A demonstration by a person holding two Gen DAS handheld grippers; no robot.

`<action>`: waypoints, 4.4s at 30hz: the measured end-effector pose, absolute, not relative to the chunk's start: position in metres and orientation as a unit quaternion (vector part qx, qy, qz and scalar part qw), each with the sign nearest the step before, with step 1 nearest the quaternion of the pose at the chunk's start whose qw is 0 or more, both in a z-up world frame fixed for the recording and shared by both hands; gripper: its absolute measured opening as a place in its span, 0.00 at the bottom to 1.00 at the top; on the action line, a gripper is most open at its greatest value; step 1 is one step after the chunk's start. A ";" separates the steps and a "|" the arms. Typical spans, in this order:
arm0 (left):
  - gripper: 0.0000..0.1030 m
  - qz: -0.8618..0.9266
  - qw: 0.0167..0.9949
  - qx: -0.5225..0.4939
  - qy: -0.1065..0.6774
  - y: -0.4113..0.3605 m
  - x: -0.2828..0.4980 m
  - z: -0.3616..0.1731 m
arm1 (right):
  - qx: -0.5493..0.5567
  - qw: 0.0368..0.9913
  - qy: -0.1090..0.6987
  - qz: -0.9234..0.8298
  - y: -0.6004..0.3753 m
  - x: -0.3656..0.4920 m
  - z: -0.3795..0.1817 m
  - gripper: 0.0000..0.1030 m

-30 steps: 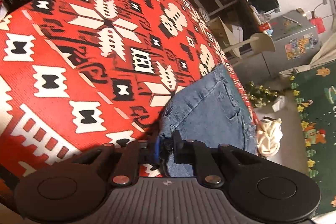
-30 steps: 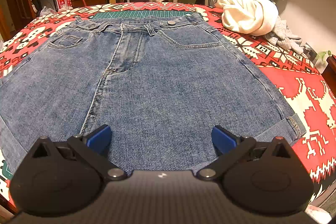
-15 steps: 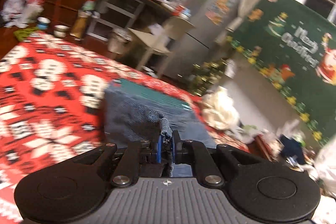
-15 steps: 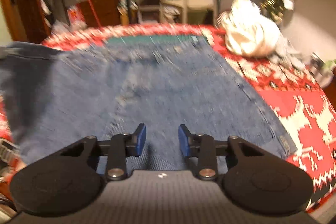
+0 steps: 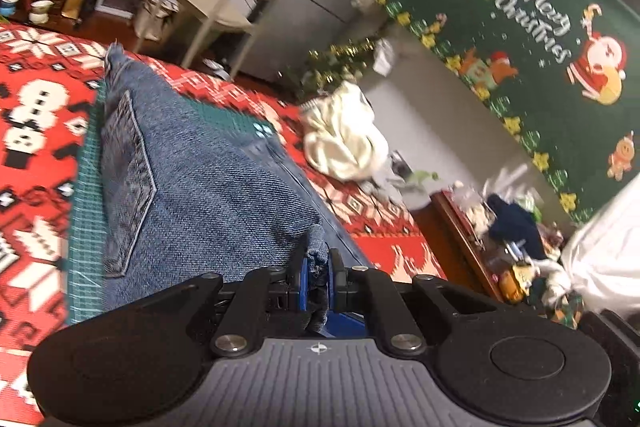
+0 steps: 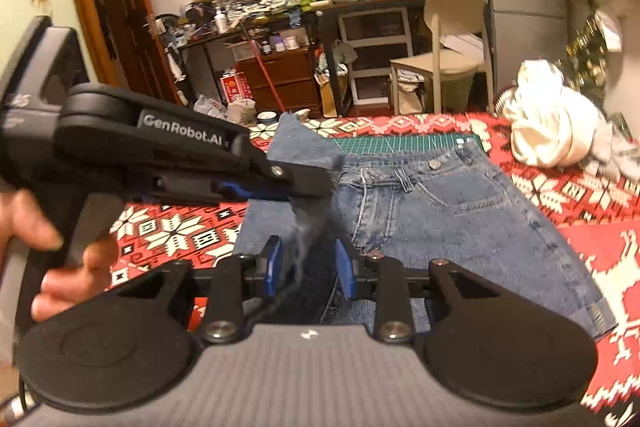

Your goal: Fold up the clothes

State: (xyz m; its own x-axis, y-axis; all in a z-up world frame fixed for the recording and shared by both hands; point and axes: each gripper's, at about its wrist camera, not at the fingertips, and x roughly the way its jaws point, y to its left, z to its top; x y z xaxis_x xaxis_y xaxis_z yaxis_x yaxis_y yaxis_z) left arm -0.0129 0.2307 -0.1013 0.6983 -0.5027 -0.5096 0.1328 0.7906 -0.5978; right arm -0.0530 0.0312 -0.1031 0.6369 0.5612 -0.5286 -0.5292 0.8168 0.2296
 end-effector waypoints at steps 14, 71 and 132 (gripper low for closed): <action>0.33 -0.226 0.879 -0.293 0.301 0.233 -0.029 -0.078 | 0.053 0.942 0.247 0.219 -0.008 -0.026 -0.091 0.07; 0.32 -0.060 0.832 -0.332 0.440 0.366 -0.085 -0.166 | 0.310 0.828 0.434 0.170 -0.113 -0.029 -0.186 0.40; 0.07 -0.086 0.810 -0.313 0.489 0.355 -0.111 -0.180 | 0.230 0.840 0.468 0.152 -0.112 -0.034 -0.190 0.10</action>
